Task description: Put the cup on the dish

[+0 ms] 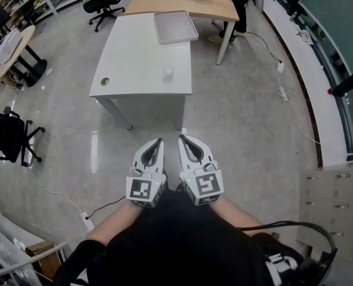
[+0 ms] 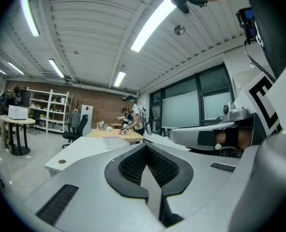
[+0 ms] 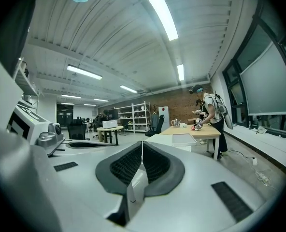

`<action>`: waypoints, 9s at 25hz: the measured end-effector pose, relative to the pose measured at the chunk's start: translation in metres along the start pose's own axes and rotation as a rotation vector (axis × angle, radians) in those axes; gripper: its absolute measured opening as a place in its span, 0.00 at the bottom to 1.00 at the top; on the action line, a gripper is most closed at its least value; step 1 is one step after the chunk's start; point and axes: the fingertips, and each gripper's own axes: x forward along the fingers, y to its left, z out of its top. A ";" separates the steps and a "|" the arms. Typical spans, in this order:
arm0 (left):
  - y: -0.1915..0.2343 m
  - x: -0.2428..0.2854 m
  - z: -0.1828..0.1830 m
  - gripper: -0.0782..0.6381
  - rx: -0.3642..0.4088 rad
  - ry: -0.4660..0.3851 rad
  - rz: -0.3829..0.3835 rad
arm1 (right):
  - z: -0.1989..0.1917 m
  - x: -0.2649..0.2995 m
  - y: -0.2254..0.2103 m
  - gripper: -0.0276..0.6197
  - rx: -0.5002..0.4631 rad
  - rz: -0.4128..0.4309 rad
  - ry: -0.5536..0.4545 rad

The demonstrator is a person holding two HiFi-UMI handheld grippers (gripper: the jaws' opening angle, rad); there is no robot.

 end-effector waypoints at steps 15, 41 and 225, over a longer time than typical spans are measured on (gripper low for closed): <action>0.061 0.048 -0.005 0.11 -0.010 0.040 -0.037 | -0.006 0.076 0.001 0.06 0.023 0.011 0.033; 0.212 0.173 0.022 0.11 -0.051 -0.009 -0.156 | 0.024 0.254 -0.035 0.06 0.000 -0.149 0.058; 0.217 0.403 0.033 0.11 0.081 0.123 -0.110 | 0.008 0.388 -0.226 0.43 -0.130 0.161 0.348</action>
